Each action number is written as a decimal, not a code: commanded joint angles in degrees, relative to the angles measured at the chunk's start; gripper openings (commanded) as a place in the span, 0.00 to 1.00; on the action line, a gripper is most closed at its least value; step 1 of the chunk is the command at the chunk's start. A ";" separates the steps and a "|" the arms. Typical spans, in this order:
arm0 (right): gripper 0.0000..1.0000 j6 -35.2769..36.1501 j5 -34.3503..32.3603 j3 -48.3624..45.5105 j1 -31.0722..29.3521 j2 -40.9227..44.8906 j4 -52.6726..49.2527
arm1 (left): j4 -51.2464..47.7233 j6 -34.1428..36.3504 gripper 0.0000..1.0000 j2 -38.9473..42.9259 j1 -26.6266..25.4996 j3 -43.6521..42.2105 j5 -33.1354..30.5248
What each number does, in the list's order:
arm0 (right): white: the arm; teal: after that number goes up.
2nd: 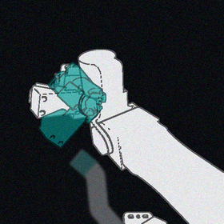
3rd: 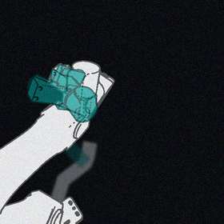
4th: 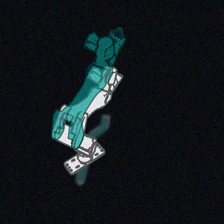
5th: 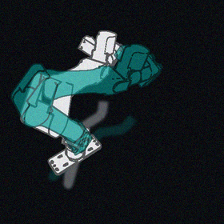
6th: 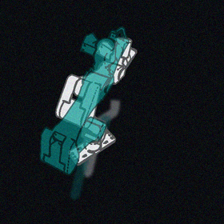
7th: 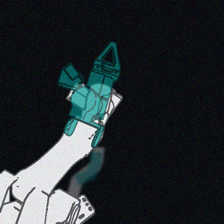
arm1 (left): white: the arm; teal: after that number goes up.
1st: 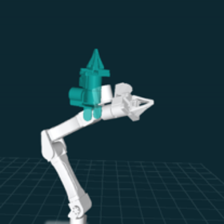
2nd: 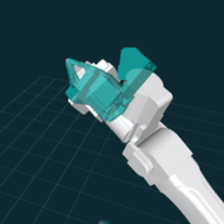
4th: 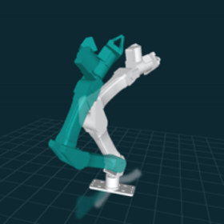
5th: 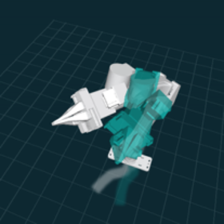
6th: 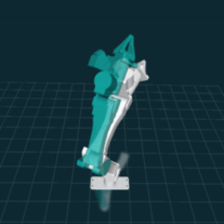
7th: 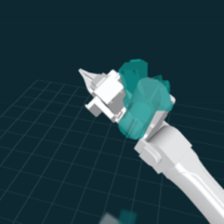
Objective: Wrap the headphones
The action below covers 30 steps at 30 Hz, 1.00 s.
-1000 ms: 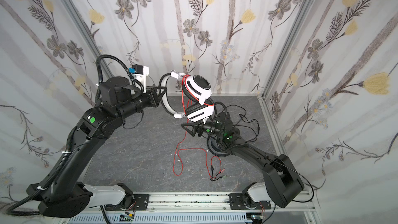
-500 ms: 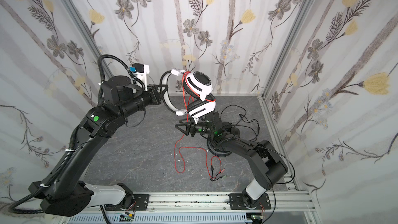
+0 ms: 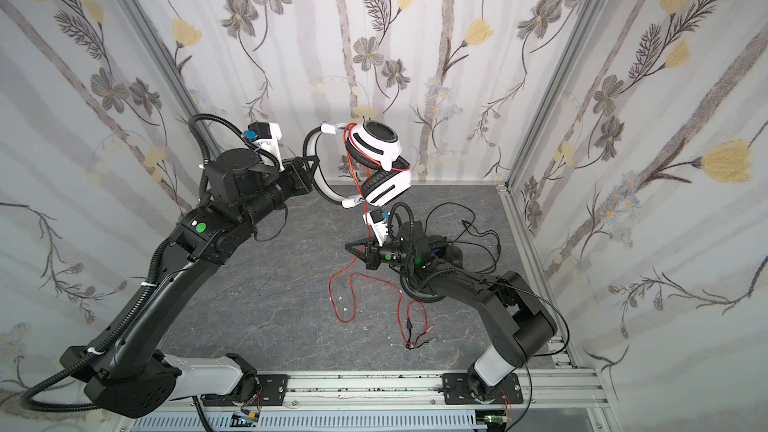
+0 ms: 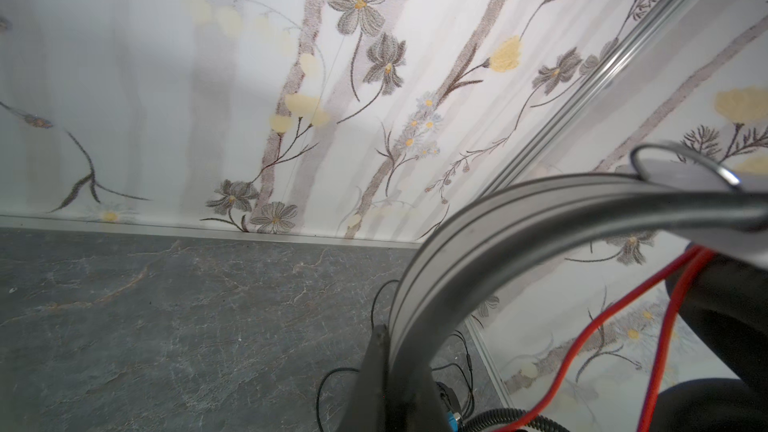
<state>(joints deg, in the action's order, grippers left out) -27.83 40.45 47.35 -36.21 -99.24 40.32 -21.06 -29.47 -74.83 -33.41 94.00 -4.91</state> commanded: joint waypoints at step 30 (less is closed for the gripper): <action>0.00 38.06 -43.72 13.25 -10.40 19.77 -63.88 | 13.68 3.17 0.00 -1.27 5.51 -12.90 -27.10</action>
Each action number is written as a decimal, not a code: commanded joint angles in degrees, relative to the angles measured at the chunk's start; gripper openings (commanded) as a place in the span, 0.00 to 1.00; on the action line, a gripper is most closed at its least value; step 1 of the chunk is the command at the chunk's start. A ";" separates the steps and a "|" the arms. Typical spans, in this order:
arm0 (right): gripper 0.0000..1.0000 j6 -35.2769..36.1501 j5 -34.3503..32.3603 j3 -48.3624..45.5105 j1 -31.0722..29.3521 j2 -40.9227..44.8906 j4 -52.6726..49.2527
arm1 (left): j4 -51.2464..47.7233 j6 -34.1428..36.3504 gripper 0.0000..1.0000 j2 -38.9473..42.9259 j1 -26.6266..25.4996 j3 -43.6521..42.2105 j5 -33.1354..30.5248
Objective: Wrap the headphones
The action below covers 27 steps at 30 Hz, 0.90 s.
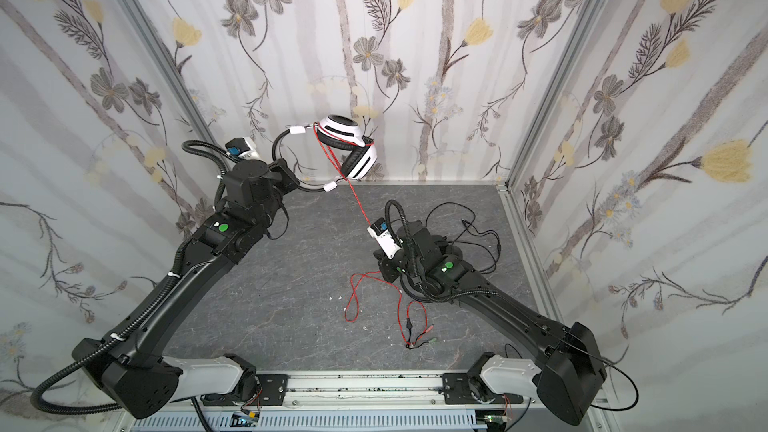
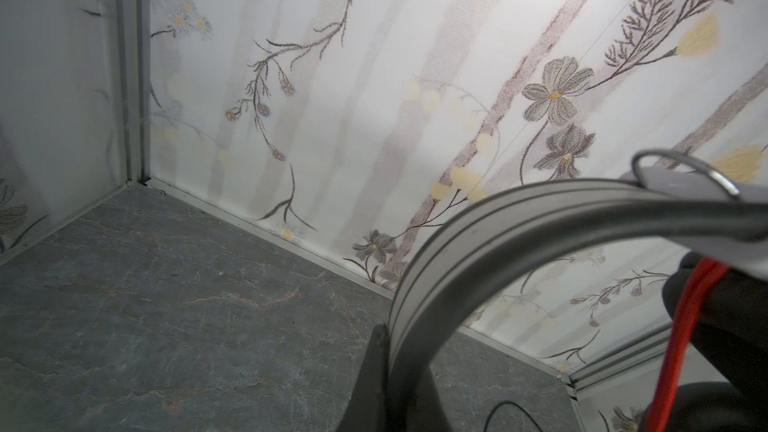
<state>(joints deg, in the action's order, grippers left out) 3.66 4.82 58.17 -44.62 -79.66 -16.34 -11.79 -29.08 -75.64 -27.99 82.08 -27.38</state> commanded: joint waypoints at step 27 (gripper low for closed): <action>0.00 29.41 -41.83 18.85 -13.54 -3.85 -13.56 | -26.26 44.16 0.00 -0.50 -1.89 -3.66 24.91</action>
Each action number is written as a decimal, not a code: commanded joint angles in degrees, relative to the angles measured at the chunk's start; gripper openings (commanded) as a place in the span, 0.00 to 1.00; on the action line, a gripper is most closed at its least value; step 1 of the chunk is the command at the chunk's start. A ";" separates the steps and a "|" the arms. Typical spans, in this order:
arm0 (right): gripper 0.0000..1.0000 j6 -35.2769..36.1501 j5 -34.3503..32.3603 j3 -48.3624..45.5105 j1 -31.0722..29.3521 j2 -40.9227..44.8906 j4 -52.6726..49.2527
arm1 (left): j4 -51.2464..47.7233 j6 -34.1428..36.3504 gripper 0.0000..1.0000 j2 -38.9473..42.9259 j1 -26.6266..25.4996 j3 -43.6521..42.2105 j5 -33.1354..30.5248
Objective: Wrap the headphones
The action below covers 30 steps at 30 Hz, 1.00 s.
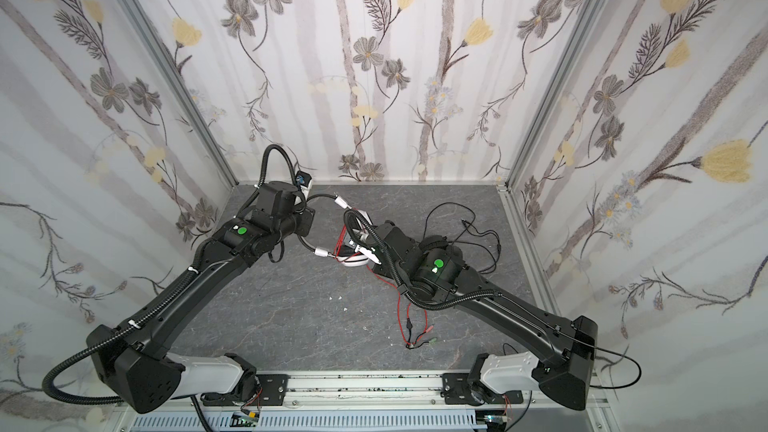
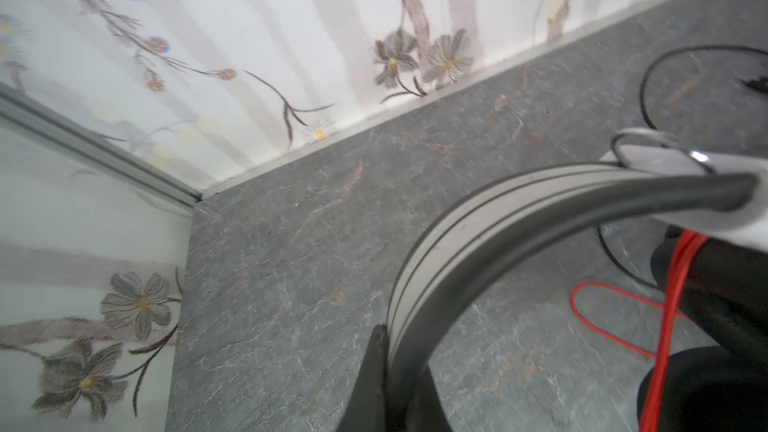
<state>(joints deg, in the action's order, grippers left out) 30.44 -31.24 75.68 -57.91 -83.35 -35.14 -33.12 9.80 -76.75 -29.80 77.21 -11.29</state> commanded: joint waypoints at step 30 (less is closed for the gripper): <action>0.10 -3.79 4.17 -1.27 8.19 2.08 11.15 | -17.55 2.75 0.00 3.62 -4.56 11.03 25.74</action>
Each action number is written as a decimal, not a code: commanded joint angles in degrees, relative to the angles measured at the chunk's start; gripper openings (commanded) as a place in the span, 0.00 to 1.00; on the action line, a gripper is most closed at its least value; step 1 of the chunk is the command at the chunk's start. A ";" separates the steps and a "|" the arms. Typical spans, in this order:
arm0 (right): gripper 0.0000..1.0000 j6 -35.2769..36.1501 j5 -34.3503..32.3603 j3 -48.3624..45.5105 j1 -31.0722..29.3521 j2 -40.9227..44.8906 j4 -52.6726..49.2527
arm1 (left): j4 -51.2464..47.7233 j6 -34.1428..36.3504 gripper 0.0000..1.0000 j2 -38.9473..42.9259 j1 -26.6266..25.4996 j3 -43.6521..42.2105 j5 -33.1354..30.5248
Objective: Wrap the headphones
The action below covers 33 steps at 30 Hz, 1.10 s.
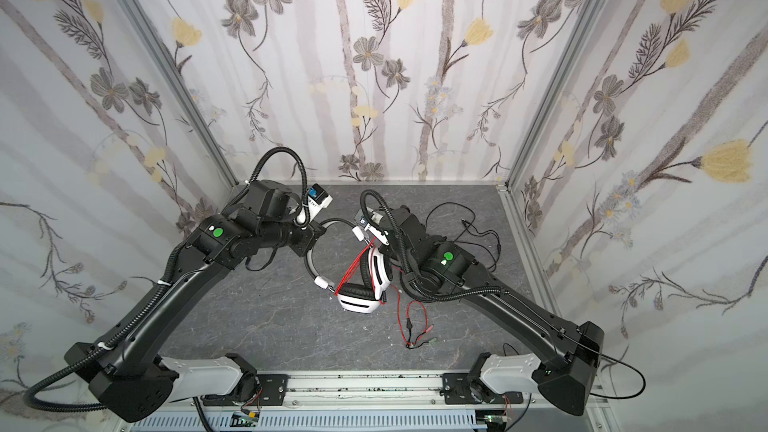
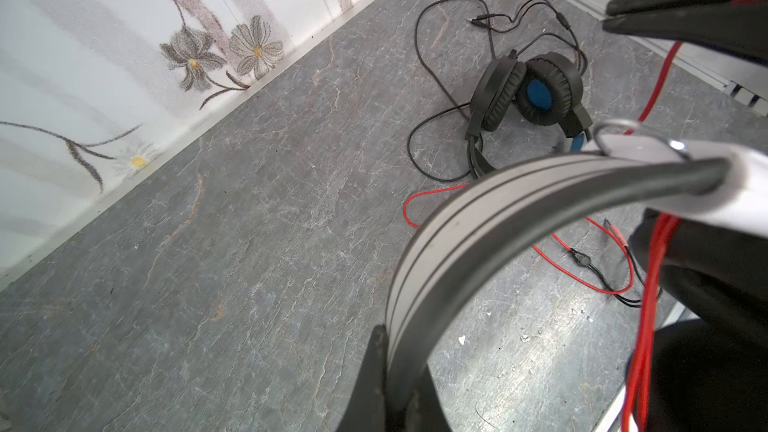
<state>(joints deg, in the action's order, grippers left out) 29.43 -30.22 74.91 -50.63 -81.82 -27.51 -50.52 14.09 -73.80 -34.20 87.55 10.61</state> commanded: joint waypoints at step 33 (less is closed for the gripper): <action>0.25 -25.97 47.23 -12.11 19.87 2.70 30.55 | 20.67 -20.44 0.00 3.49 -0.10 7.20 8.01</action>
<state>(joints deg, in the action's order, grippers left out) 7.40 11.14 63.22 -30.74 -78.13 -3.46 -38.17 -2.31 -70.46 -34.30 94.61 18.83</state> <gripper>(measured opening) 0.257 0.059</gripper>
